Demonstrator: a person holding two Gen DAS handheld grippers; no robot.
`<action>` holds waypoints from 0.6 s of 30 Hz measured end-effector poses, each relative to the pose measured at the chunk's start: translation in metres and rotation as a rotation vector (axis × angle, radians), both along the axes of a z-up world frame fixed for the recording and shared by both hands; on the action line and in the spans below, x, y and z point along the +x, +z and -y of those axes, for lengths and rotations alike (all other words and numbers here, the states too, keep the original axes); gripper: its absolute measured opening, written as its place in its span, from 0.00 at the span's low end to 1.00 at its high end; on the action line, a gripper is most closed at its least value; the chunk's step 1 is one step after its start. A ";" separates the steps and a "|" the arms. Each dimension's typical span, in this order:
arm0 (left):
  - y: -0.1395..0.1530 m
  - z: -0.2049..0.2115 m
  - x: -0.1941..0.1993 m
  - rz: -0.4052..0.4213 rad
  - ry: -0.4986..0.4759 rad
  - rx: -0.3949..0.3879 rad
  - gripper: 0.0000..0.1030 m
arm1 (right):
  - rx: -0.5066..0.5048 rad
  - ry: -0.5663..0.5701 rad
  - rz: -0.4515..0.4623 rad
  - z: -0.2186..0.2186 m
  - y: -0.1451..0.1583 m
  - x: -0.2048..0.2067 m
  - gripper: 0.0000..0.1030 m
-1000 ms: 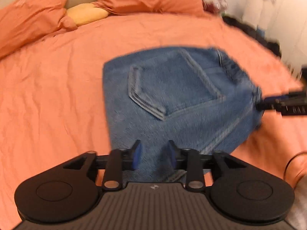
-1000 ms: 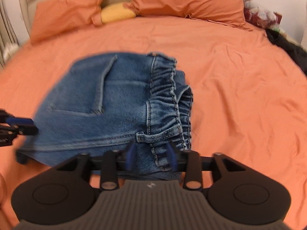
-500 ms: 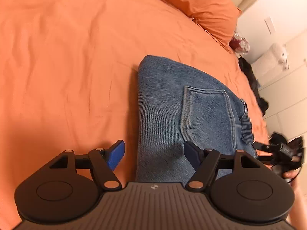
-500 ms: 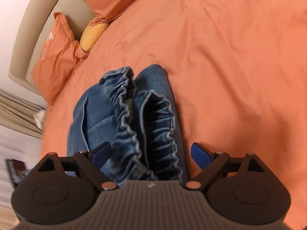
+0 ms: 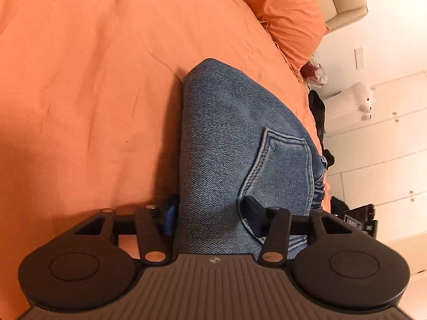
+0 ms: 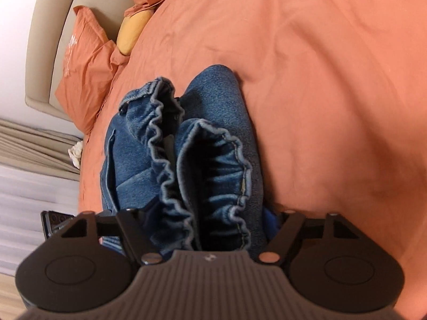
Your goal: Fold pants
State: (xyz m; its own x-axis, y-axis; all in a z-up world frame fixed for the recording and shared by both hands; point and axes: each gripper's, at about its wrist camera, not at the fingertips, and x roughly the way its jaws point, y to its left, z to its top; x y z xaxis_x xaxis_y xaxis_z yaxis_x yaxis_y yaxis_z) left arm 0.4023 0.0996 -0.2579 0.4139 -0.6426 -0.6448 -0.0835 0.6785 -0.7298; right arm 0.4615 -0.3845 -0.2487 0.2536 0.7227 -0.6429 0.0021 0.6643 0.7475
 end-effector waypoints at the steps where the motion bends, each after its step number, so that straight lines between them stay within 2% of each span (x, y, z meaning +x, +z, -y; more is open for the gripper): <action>1: 0.004 0.003 0.000 0.005 -0.006 0.018 0.51 | -0.010 0.002 0.009 -0.002 0.004 -0.001 0.56; 4: 0.017 0.010 0.001 0.018 -0.021 0.070 0.45 | -0.048 0.017 0.049 -0.009 0.024 -0.007 0.44; 10: 0.046 0.009 -0.009 0.041 -0.033 0.100 0.40 | -0.073 0.052 0.114 -0.022 0.075 -0.025 0.41; 14: 0.086 -0.010 -0.024 0.079 -0.037 0.110 0.40 | -0.059 0.083 0.159 -0.041 0.115 -0.042 0.40; 18: 0.137 -0.048 -0.048 0.110 -0.031 0.165 0.40 | -0.002 0.096 0.187 -0.080 0.144 -0.056 0.40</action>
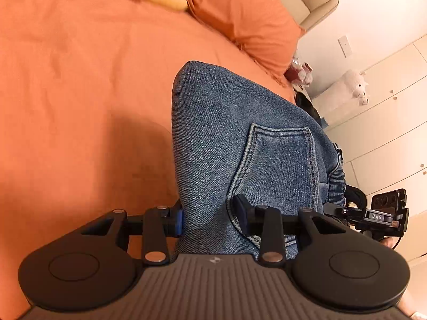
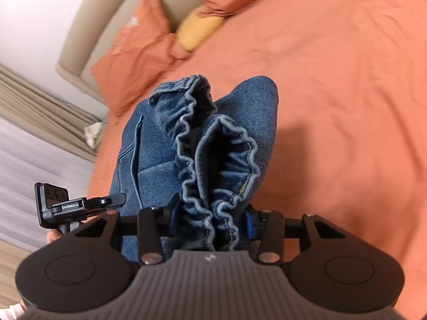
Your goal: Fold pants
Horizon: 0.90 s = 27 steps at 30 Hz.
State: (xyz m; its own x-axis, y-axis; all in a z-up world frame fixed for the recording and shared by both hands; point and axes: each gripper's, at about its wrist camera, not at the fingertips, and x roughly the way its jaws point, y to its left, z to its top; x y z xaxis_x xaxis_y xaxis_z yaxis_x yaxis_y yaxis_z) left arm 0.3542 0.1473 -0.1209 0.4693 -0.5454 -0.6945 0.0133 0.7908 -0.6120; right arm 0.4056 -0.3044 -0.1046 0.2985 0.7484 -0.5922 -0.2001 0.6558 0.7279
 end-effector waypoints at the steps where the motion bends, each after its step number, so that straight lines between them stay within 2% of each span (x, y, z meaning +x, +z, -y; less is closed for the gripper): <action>1: 0.013 -0.012 -0.007 0.006 0.002 0.022 0.40 | 0.019 0.007 0.004 -0.013 0.005 -0.004 0.40; 5: 0.059 -0.061 -0.038 0.004 0.025 0.115 0.40 | 0.101 0.046 0.005 -0.073 0.013 -0.021 0.40; 12: 0.123 -0.135 -0.086 -0.029 0.085 0.303 0.40 | 0.253 0.102 -0.054 -0.190 0.005 -0.046 0.40; 16: 0.143 -0.162 -0.100 -0.050 0.106 0.383 0.40 | 0.297 0.127 -0.078 -0.246 0.003 -0.056 0.40; 20: 0.120 -0.190 -0.109 -0.069 0.136 0.366 0.40 | 0.263 0.136 -0.106 -0.283 -0.011 -0.058 0.40; 27: 0.034 -0.224 -0.110 -0.122 0.148 0.244 0.40 | 0.134 0.137 -0.128 -0.301 -0.044 -0.066 0.40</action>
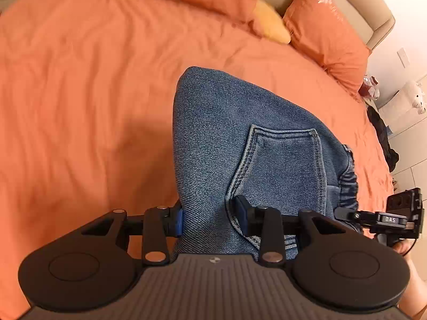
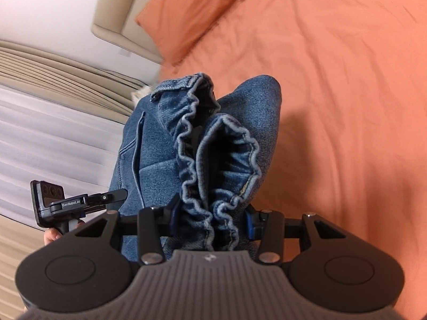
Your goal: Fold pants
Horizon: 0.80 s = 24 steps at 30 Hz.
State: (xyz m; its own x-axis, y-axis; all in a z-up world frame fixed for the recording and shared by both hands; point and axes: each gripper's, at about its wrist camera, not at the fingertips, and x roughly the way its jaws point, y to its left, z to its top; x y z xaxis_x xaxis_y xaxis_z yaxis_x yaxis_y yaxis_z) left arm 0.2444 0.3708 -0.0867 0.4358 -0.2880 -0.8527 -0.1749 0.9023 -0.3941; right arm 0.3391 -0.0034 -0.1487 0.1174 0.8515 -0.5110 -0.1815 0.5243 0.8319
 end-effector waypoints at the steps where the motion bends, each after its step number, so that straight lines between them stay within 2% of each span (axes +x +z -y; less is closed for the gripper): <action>1: -0.010 -0.002 0.002 -0.011 -0.007 -0.009 0.40 | -0.015 0.003 -0.001 0.000 -0.006 -0.003 0.40; 7: -0.059 -0.014 0.006 -0.047 -0.036 -0.055 0.40 | -0.078 0.007 -0.040 -0.003 -0.039 -0.010 0.40; 10: -0.081 -0.020 0.007 -0.055 -0.027 -0.077 0.41 | -0.108 0.022 -0.016 -0.013 -0.050 -0.007 0.40; 15: -0.100 -0.024 0.007 -0.061 -0.020 -0.090 0.43 | -0.187 0.042 -0.001 -0.028 -0.059 0.001 0.41; 18: -0.103 -0.021 0.009 -0.063 -0.013 -0.073 0.51 | -0.203 0.038 -0.009 -0.030 -0.063 0.001 0.43; 20: -0.101 -0.020 0.006 -0.074 0.027 -0.048 0.66 | -0.208 0.029 -0.010 -0.023 -0.058 -0.005 0.47; 22: -0.097 -0.018 0.002 -0.077 0.051 -0.011 0.74 | -0.222 0.024 -0.002 -0.023 -0.055 -0.007 0.55; 24: -0.090 -0.013 -0.003 -0.072 0.071 0.032 0.77 | -0.242 0.022 0.015 -0.018 -0.046 -0.014 0.58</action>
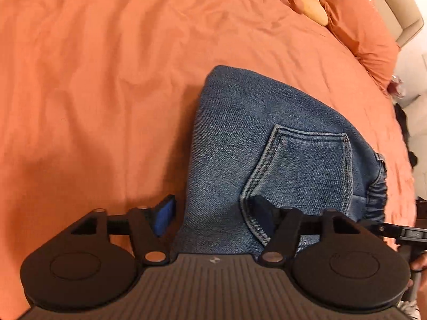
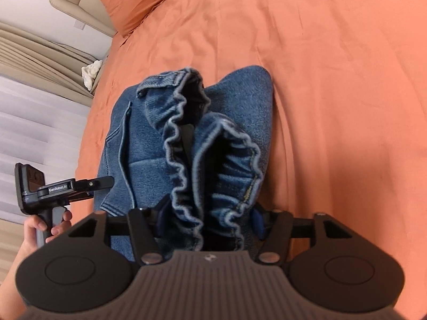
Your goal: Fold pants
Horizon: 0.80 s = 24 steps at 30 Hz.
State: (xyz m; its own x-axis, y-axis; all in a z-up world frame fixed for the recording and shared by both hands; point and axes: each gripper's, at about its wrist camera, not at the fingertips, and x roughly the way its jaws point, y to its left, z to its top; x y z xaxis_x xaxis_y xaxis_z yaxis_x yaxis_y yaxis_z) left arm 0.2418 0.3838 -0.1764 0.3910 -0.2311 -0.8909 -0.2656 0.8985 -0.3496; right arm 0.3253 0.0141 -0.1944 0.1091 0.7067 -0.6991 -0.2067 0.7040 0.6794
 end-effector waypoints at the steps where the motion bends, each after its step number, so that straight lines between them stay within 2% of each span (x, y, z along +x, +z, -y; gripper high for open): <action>1: 0.005 0.004 -0.002 -0.006 0.013 0.032 0.77 | -0.011 -0.003 0.010 0.002 0.005 -0.002 0.60; 3: 0.018 0.012 -0.009 -0.014 0.039 0.099 0.77 | -0.040 -0.004 0.059 0.003 0.019 -0.006 0.64; 5: 0.037 0.022 -0.019 0.009 0.030 0.147 0.77 | -0.092 0.016 0.155 0.009 0.041 -0.013 0.65; 9: 0.085 0.051 -0.043 0.118 0.008 0.256 0.77 | -0.189 0.078 0.374 0.021 0.091 -0.040 0.65; 13: 0.138 0.099 -0.071 0.253 -0.036 0.365 0.77 | -0.267 0.105 0.630 0.046 0.146 -0.085 0.70; 15: 0.161 0.123 -0.085 0.309 -0.057 0.412 0.77 | -0.270 0.107 0.740 0.057 0.173 -0.109 0.72; 17: 0.183 0.148 -0.101 0.376 -0.069 0.463 0.77 | -0.239 0.100 0.831 0.068 0.196 -0.131 0.80; 20: 0.210 0.181 -0.126 0.466 -0.083 0.525 0.77 | -0.194 0.083 0.924 0.082 0.226 -0.162 0.83; 24: 0.231 0.220 -0.151 0.526 -0.096 0.591 0.79 | -0.166 0.048 1.017 0.100 0.249 -0.200 0.89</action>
State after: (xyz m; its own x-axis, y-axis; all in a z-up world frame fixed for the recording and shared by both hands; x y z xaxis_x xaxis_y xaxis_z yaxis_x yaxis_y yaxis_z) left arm 0.0906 0.1636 0.0550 0.7966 0.1683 -0.5805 -0.1105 0.9848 0.1339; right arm 0.1253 -0.0858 0.0547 0.6774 0.6293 -0.3809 -0.6602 0.7485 0.0626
